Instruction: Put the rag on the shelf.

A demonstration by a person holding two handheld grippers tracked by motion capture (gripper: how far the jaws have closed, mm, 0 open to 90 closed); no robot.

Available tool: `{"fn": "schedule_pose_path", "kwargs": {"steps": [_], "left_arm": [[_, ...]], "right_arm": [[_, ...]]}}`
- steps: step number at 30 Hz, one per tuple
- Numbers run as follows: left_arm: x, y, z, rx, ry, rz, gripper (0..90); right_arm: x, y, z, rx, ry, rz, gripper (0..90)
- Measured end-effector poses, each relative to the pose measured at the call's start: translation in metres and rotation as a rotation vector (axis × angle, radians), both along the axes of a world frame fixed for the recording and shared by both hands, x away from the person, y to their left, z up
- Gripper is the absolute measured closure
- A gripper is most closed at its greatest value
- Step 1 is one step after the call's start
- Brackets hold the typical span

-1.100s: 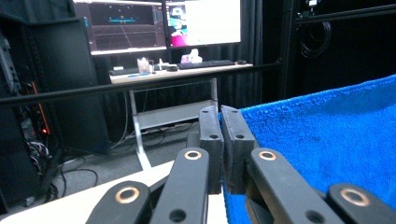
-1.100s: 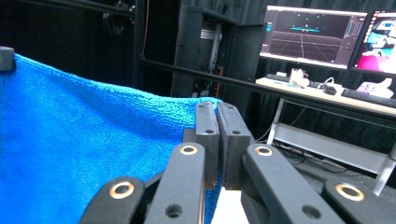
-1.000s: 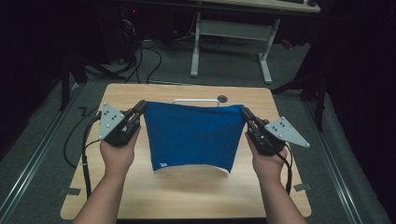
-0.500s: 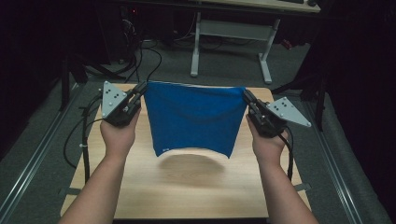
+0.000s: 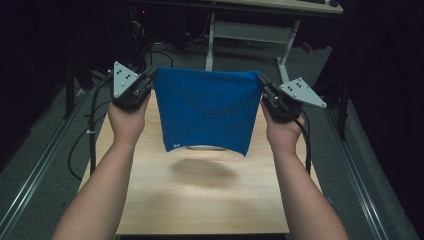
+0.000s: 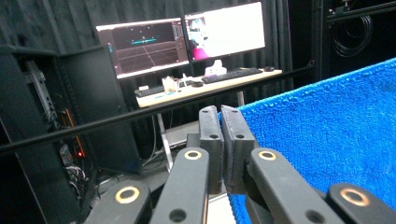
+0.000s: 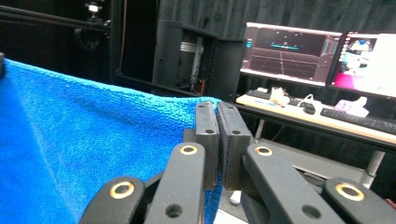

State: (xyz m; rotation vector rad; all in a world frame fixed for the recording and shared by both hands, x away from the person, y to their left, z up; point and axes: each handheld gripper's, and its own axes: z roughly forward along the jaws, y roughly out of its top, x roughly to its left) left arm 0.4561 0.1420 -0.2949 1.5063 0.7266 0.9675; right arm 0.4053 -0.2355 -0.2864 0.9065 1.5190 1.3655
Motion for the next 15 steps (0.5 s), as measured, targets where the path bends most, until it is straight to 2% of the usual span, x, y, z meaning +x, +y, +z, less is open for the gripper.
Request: {"fn": "schedule_pose_path", "kwargs": {"steps": [4,8,11,15], "left_arm": [[0.011,-0.004,0.008,0.020,-0.016,0.006,88.3],[0.022,-0.008,0.012,0.037,-0.020,0.015,88.3],[0.032,-0.010,0.008,0.054,-0.006,0.025,88.3],[0.046,-0.013,-0.002,0.082,0.015,0.035,88.3]], "right_arm": [[0.016,-0.001,0.007,0.010,0.001,-0.028,88.6],[0.031,-0.002,0.008,0.017,0.013,-0.045,88.6],[0.045,-0.003,0.002,0.022,0.037,-0.053,88.6],[0.059,-0.003,-0.006,-0.001,0.056,-0.062,88.6]]}}
